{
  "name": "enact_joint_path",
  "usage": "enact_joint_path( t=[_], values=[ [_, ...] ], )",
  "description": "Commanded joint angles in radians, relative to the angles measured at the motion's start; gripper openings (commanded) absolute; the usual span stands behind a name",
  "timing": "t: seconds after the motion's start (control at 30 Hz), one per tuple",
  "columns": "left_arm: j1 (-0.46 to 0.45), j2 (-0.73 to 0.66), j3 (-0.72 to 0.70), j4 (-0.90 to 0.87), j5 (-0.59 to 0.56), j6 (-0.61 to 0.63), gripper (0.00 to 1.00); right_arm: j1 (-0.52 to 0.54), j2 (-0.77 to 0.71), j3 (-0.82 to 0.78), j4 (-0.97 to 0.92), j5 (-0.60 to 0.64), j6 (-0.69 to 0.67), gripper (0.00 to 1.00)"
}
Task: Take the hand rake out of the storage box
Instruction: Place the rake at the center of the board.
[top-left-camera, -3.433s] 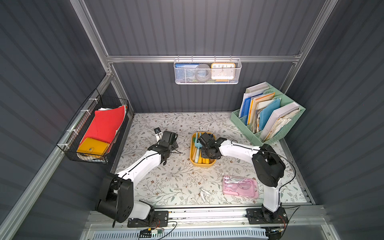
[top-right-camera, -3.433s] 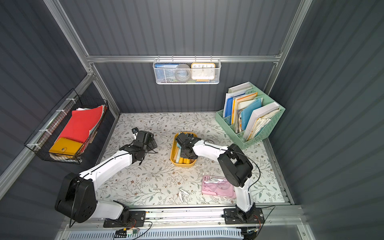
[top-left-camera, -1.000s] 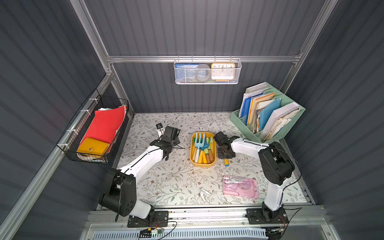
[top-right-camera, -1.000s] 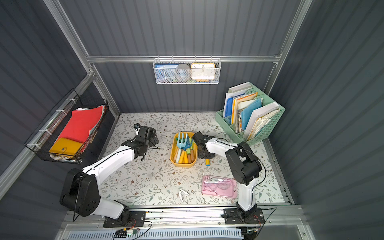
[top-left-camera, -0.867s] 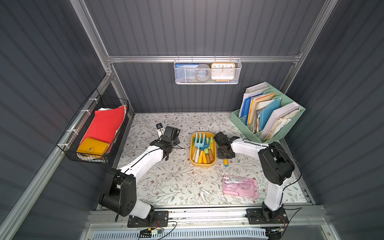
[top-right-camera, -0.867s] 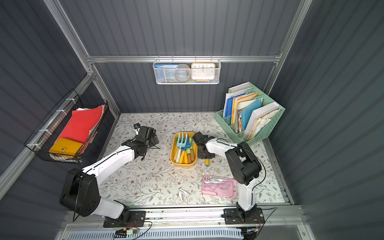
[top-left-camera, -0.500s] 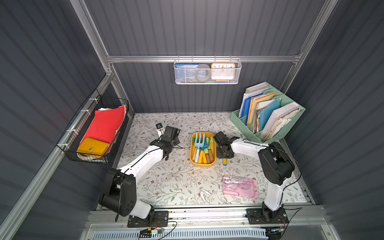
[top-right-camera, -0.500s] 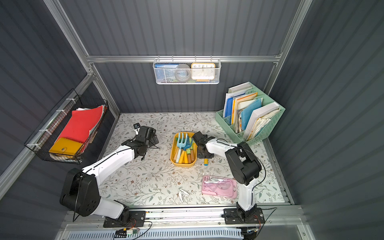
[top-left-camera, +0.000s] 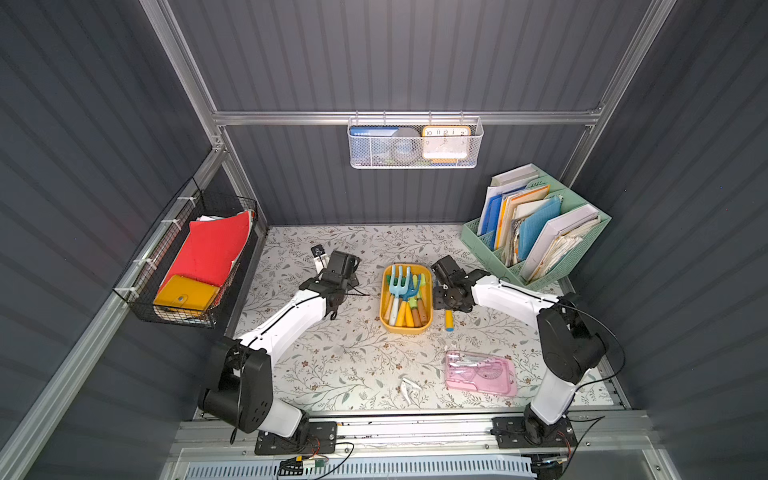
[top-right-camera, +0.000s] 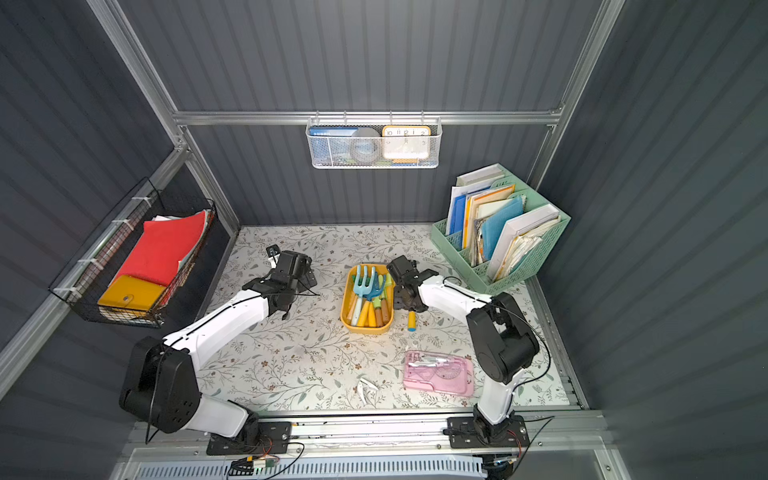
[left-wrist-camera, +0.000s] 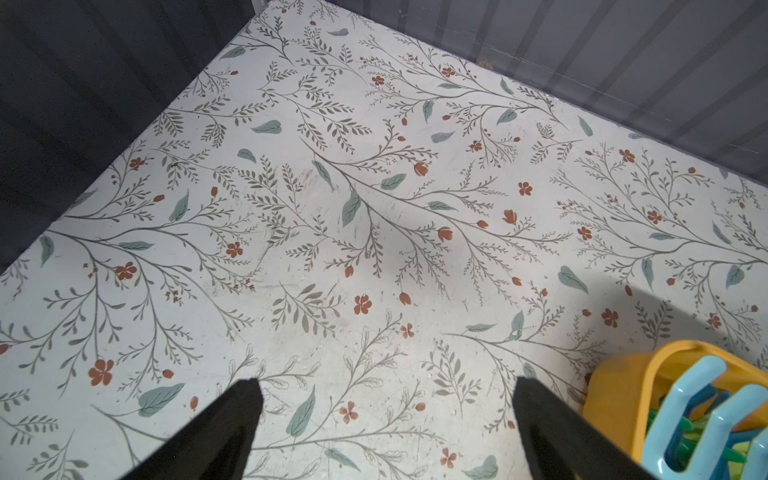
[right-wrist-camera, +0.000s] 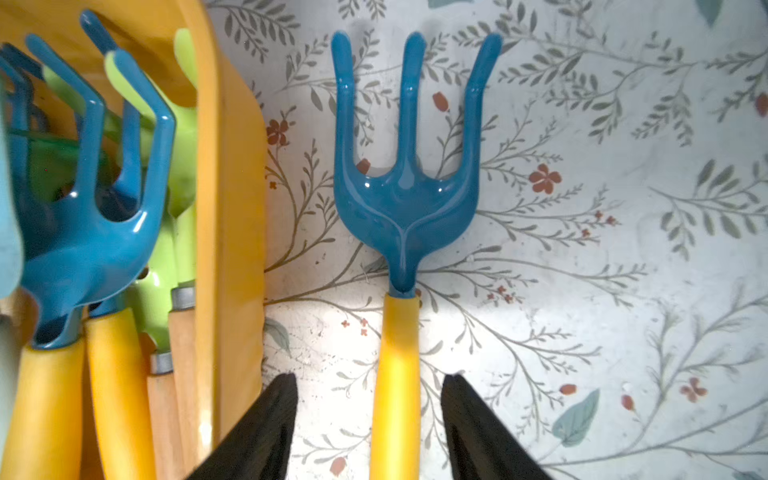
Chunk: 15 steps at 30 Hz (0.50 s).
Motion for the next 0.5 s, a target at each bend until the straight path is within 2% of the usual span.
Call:
enact_joint_path(
  t=[0.0,0.47],
  values=[
    [-0.006,-0.002,0.026,-0.038,-0.02,0.026,1.0,-0.013,-0.032,-0.017,-0.035,-0.016,-0.025,0.63],
    [-0.006,-0.003,0.059,-0.057,-0.042,0.044,1.0,-0.098,-0.137,-0.182,0.118,-0.202,-0.016,0.65]
  ],
)
